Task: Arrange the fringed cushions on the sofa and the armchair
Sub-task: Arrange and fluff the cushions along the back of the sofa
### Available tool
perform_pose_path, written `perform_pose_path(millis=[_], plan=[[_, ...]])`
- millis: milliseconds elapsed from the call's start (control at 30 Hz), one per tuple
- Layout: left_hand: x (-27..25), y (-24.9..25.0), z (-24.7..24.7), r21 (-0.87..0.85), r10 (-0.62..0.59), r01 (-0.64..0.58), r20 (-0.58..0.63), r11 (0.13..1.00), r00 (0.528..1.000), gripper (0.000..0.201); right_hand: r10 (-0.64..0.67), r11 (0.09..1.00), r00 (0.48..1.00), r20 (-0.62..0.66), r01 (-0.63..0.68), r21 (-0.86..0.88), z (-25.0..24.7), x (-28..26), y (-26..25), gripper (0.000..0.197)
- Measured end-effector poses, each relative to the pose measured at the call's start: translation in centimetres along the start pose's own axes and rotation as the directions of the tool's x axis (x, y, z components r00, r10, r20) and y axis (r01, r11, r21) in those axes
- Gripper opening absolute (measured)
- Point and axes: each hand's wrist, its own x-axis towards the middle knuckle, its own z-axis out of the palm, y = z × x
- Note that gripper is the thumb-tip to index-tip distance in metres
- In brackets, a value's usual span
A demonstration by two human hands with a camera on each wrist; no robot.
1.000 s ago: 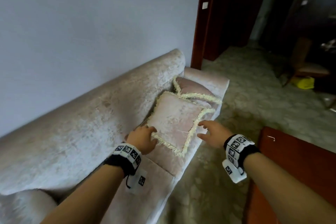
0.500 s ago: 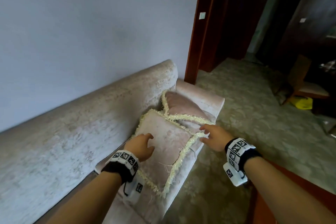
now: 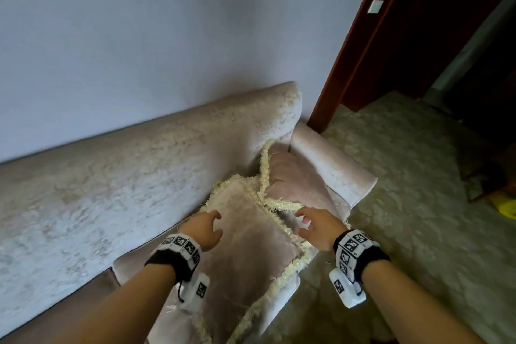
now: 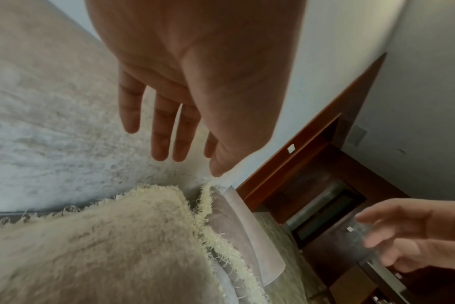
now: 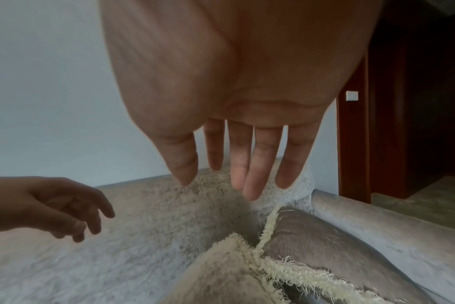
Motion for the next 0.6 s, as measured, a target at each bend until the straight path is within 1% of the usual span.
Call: perform_pose_path(millis=[67, 133, 200, 267, 333, 400, 467, 533, 600], plan=[[3.6, -0.2, 0.7, -0.011, -0.021, 0.021, 0.039, 1.000, 0.999, 0.048, -0.016, 0.999, 0.999, 0.031, 0.017, -0.047, -0.9, 4.0, 1.0, 0.033], [6.0, -1.2, 1.4, -0.015, -0.059, 0.060, 0.069, 0.998, 0.996, 0.049, -0.025, 0.996, 0.997, 0.079, 0.032, -0.079, -0.8, 8.0, 1.6, 0.034], [7.5, -2.6, 2.3, -0.033, -0.117, 0.121, 0.094, 0.992, 0.989, 0.050, -0.031, 0.995, 0.991, 0.132, 0.043, -0.089, 0.3, 11.6, 1.8, 0.038], [8.9, -4.4, 3.5, -0.080, -0.189, 0.198, 0.105, 0.977, 0.976, 0.051, -0.064, 0.992, 0.977, 0.202, 0.084, -0.096, 1.9, 15.4, 1.9, 0.041], [10.1, -6.3, 4.9, -0.091, -0.249, 0.259, 0.105, 0.962, 0.963, 0.052, -0.090, 0.988, 0.959, 0.268, 0.119, -0.094, 3.8, 19.5, 1.8, 0.049], [10.9, -8.0, 6.8, -0.063, -0.315, 0.322, 0.104, 0.945, 0.943, 0.052, -0.121, 0.985, 0.945, 0.304, 0.152, -0.081, 5.7, 23.3, 1.5, 0.055], [11.7, -9.4, 9.0, -0.064, -0.383, 0.391, 0.104, 0.918, 0.918, 0.055, -0.148, 0.982, 0.931, 0.333, 0.179, -0.065, 7.5, 26.8, 1.2, 0.055], [12.3, -10.6, 11.8, -0.096, -0.430, 0.446, 0.154, 0.890, 0.890, 0.060, -0.160, 0.978, 0.919, 0.361, 0.196, -0.066, 9.8, 30.3, 1.4, 0.054], [12.6, -11.6, 14.6, -0.158, -0.468, 0.500, 0.202, 0.852, 0.861, 0.065, -0.170, 0.971, 0.909, 0.381, 0.220, -0.092, 12.2, 33.3, 1.6, 0.062]])
